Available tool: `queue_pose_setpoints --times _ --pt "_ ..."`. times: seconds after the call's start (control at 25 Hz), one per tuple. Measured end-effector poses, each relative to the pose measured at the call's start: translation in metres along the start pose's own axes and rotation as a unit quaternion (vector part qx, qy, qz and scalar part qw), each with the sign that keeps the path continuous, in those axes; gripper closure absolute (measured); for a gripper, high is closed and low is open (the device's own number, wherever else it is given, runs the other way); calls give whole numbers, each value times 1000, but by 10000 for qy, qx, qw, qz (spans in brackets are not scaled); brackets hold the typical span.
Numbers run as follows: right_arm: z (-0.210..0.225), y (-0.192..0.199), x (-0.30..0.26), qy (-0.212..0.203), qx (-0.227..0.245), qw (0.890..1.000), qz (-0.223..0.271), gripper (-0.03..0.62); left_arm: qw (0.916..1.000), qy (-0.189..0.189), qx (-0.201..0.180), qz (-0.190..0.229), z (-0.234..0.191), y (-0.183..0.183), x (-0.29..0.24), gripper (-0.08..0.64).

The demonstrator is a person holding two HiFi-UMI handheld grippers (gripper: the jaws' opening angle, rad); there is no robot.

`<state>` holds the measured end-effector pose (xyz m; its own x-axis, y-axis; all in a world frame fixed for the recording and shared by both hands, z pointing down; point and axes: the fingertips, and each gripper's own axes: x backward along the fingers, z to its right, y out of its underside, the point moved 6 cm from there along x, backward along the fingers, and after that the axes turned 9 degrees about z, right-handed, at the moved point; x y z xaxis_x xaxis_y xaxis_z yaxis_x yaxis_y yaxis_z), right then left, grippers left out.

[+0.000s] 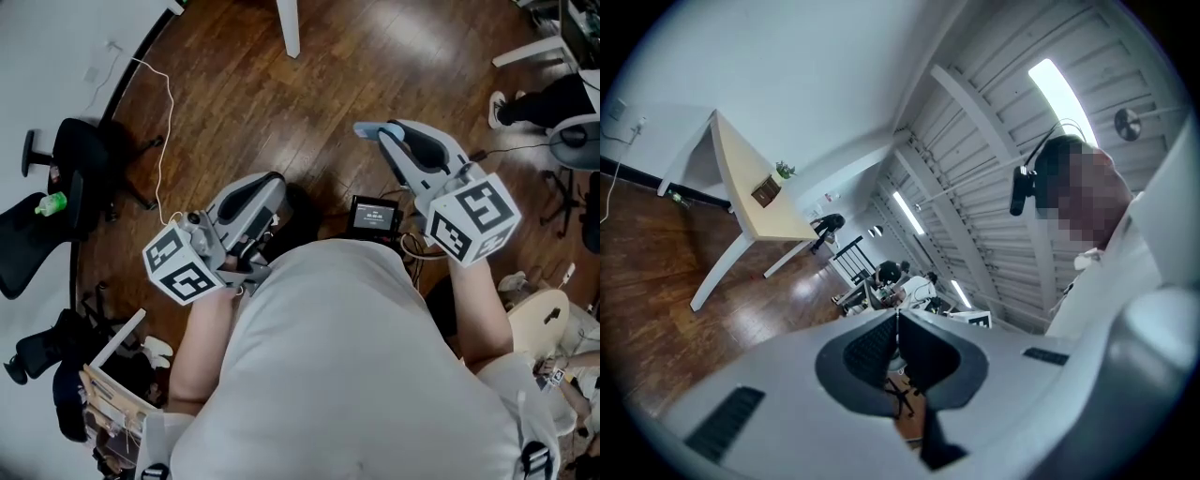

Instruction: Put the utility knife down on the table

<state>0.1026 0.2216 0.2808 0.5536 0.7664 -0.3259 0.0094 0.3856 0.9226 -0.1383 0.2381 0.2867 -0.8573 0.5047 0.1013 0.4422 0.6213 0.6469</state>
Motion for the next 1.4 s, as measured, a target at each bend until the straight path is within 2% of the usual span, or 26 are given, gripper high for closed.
queue_pose_setpoints --times 0.44,0.6,0.76,1.4 --pt "-2 -8 -13 180 116 9997 145 522 9997 176 -34 -160 -16 -12 -1 557" --pt "14 -17 -34 143 161 9996 170 522 9997 164 -16 -196 -30 -24 -17 557" --pt "36 -27 -53 -8 188 9997 168 522 9997 114 -64 -196 -41 -35 -40 557" --pt "138 -73 -119 -773 399 9962 95 522 9987 -327 -276 283 -77 -75 -141 558"
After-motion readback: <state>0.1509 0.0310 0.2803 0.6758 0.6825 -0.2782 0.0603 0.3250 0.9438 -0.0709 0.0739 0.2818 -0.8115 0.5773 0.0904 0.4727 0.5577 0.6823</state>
